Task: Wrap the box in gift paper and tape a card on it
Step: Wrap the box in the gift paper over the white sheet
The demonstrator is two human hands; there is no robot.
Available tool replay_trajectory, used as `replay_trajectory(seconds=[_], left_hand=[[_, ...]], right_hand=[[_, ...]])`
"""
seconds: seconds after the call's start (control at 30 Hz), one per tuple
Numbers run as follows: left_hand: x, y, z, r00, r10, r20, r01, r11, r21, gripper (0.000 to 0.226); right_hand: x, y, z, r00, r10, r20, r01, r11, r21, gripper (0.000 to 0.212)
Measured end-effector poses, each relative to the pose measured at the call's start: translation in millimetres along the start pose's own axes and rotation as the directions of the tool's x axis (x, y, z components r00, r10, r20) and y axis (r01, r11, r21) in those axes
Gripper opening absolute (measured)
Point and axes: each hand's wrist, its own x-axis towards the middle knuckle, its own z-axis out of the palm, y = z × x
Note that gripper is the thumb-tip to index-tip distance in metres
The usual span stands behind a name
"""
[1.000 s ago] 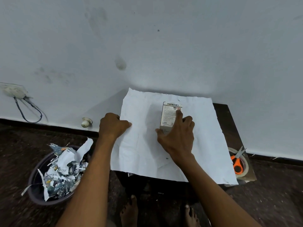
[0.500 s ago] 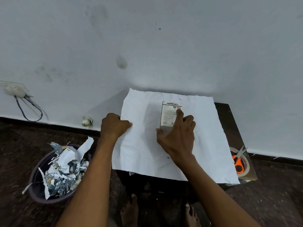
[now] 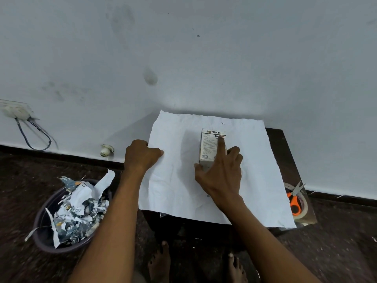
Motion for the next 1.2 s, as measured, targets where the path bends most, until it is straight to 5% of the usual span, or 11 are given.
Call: replay_trajectory(seconds=[0.2,0.43,0.7,1.2], left_hand=[[-6,17,-6,0.994,0.109,-0.011,-0.109,0.982,-0.156,0.038],[-33,59,-6,0.933,0.354,0.067,-0.343,0.929,-0.14,0.007],[-47,79,2,0.842,0.519,0.149,-0.515,0.854,-0.072,0.024],[-44,75,4,0.859,0.502,0.1,-0.49,0.863,-0.122,0.013]], right_hand=[[-2,0,-2,1.0,-0.013,0.024,0.013,1.0,-0.019,0.1],[-3,1,-3,0.999,-0.033,0.018,0.034,0.998,-0.048,0.099],[-3,1,-4,0.999,-0.04,0.032,0.042,0.997,-0.062,0.099],[-4,4,-5,0.997,-0.073,0.026,0.075,0.992,-0.106,0.099]])
